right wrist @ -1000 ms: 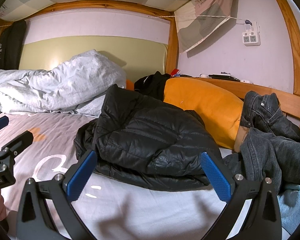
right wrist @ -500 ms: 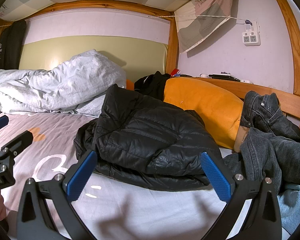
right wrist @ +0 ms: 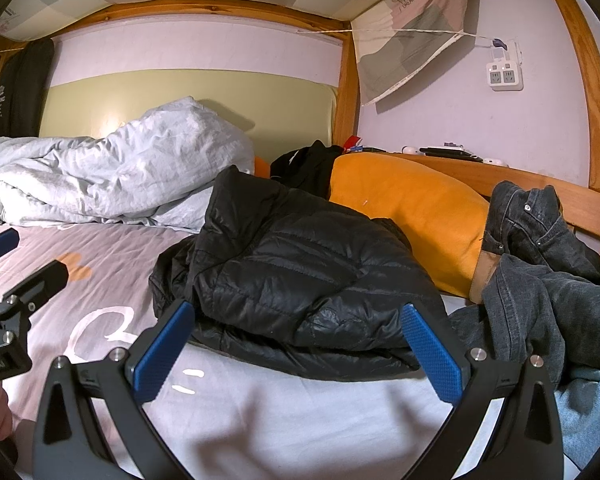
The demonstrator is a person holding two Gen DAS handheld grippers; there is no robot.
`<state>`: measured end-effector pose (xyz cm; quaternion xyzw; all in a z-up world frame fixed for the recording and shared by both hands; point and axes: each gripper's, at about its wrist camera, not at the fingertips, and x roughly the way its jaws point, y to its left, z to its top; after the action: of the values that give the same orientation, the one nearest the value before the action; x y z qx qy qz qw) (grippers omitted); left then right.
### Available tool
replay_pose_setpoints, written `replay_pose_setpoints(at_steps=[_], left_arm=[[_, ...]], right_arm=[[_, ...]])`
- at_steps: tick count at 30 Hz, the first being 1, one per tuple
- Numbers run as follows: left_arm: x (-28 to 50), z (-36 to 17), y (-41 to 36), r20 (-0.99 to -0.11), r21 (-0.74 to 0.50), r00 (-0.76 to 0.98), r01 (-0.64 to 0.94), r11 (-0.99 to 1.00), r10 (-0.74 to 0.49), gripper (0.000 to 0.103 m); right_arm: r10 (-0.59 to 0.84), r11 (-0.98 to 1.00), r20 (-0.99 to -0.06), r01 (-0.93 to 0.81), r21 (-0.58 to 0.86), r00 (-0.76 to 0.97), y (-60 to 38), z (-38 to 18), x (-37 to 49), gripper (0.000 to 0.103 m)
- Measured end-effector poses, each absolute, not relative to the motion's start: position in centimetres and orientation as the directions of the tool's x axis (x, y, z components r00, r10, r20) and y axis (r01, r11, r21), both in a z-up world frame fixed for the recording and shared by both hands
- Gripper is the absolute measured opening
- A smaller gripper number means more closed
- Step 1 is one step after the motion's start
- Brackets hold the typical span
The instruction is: Fold large clothes
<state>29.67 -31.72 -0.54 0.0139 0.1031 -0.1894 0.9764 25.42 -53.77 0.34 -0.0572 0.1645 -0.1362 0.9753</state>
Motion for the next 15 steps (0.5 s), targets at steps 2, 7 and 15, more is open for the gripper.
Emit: replay_pose_setpoints(at_steps=[2,7,15], left_arm=[[29.64,-0.53,-31.67,-0.206,-0.011,0.907,0.373,0.928,-0.368,0.103],[29.59,-0.52,-31.74,-0.207,-0.011,0.907,0.373,0.928,-0.368,0.103],[29.48,-0.5,-31.7,-0.201,-0.003,0.908,0.376,0.927,-0.368,0.103]], right_arm=[[-0.285,0.956,-0.306,0.247,-0.156,0.909,-53.75,0.3,25.41,0.103],[-0.284,0.956,-0.305,0.247,-0.157,0.909,-53.77,0.35,25.42,0.103],[-0.284,0.957,-0.306,0.246,-0.156,0.909,-53.76,0.36,25.42,0.103]])
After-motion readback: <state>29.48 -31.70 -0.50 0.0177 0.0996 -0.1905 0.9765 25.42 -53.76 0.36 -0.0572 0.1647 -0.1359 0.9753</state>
